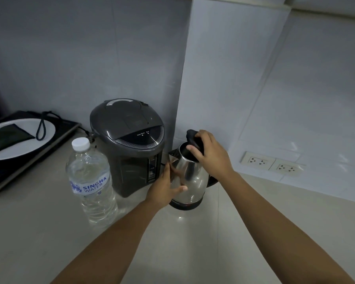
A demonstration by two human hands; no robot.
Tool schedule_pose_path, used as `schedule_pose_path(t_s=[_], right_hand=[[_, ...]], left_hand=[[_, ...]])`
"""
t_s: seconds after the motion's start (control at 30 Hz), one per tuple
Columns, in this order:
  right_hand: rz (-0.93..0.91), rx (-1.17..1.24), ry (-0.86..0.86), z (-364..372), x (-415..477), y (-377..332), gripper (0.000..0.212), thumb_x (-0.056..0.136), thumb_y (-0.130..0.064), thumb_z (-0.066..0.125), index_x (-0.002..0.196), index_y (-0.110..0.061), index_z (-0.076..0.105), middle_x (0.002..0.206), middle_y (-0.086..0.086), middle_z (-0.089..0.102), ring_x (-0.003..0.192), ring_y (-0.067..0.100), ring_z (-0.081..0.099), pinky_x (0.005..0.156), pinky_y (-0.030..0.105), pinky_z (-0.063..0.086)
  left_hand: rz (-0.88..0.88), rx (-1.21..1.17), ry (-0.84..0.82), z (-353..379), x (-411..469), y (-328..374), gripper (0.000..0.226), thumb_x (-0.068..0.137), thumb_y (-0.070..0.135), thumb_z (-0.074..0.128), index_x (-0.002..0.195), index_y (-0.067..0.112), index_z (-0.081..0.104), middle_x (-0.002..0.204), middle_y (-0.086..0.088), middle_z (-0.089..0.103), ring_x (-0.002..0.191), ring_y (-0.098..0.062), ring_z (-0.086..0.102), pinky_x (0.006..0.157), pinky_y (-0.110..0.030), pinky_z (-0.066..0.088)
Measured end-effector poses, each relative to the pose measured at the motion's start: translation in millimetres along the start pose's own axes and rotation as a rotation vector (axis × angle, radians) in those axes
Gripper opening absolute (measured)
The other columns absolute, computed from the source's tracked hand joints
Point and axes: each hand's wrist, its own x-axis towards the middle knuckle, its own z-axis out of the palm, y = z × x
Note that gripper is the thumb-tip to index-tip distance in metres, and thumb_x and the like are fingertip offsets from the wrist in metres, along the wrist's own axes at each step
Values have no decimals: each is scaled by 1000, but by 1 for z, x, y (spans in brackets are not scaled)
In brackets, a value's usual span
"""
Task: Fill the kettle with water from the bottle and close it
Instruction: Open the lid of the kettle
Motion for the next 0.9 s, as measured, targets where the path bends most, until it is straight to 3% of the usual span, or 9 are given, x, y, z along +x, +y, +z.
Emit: schedule_pose_path(t_s=[0.23,0.37,0.47,0.63,0.8,0.9], right_hand=[[-10,-33,297,0,1,-5,42,105,-20,43,146,-16,44,156,5,39,130,27,52,88,42,54],[-31,-129,382,-1,3,-1,59,84,14,59,139,-5,53,154,14,42,129,34,51,84,41,56],[4,-130,442,0,2,10,53,84,13,57,135,-2,56,150,16,46,130,35,50,93,44,53],[70,-133,448,6,-13,25,43,100,-7,43,143,-2,47,157,17,34,143,35,36,109,44,44],[207,-23,385,10,-25,37,51,105,-12,37,155,-10,29,166,10,13,152,29,14,99,39,46],[240,8,375,13,-32,41,53,105,-13,37,157,-10,22,166,10,8,153,29,12,97,36,47]], left_hand=[[-26,16,1,3,3,-2,109,77,54,74,156,31,3,153,1,42,137,-24,45,106,-47,45],[-39,2,-3,1,3,-2,106,73,57,74,154,38,8,151,2,44,136,-24,46,104,-50,47],[-31,3,-1,1,3,-2,104,73,57,74,153,36,12,150,3,45,136,-23,47,103,-49,47],[-32,2,0,2,4,-4,106,72,59,74,154,36,10,152,3,43,136,-23,46,105,-50,46],[-28,19,9,4,4,-4,108,76,54,74,156,31,5,155,2,39,139,-24,43,107,-49,44],[-25,20,20,5,4,-4,110,76,54,75,156,30,3,155,1,39,138,-24,44,107,-48,44]])
